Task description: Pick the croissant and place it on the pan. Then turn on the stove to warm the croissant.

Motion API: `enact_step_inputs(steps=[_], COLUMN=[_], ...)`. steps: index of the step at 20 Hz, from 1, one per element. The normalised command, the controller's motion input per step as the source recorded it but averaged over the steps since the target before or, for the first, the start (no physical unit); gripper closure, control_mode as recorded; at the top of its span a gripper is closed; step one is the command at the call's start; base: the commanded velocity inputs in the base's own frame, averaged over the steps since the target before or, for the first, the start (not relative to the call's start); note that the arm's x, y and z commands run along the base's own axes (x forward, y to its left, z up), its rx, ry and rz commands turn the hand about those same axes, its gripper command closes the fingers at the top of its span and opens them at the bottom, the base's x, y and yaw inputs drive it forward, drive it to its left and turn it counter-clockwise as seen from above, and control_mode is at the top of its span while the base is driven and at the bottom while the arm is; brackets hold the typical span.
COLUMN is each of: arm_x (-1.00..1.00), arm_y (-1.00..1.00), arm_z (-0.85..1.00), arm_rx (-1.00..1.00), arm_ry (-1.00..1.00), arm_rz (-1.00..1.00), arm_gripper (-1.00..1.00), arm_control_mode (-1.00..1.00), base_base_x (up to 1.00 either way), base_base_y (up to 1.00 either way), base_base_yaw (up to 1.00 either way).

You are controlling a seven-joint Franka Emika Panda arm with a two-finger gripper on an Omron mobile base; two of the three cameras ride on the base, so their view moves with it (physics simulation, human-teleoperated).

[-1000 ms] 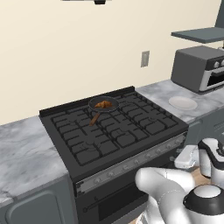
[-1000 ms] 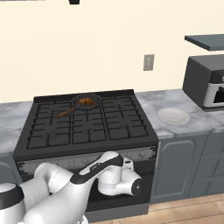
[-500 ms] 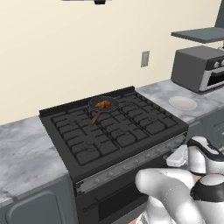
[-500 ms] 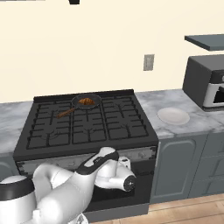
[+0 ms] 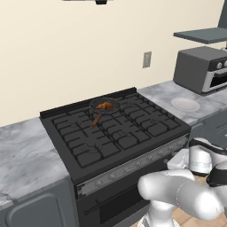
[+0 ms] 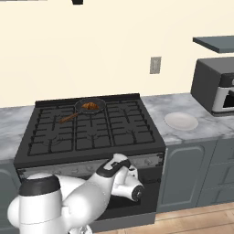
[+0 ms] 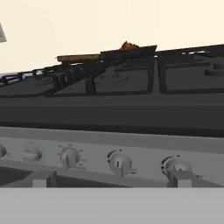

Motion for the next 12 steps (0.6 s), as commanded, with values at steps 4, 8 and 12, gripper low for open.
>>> enact_step_inputs(steps=[4, 8, 12], arm_x=[0.08, 0.18, 0.21], arm_y=[-0.01, 0.00, 0.00], arm_z=[-0.14, -0.01, 0.00], arm_rx=[0.00, 0.00, 0.02], arm_ry=[-0.03, -0.04, -0.03], arm_rz=[0.00, 0.00, 0.00], arm_gripper=[-1.00, -1.00, -1.00], arm_control_mode=[-1.00, -1.00, -1.00], base_base_x=[0.00, 0.00, 0.00], base_base_y=[0.00, 0.00, 0.00], base_base_yaw=[0.00, 0.00, 0.00])
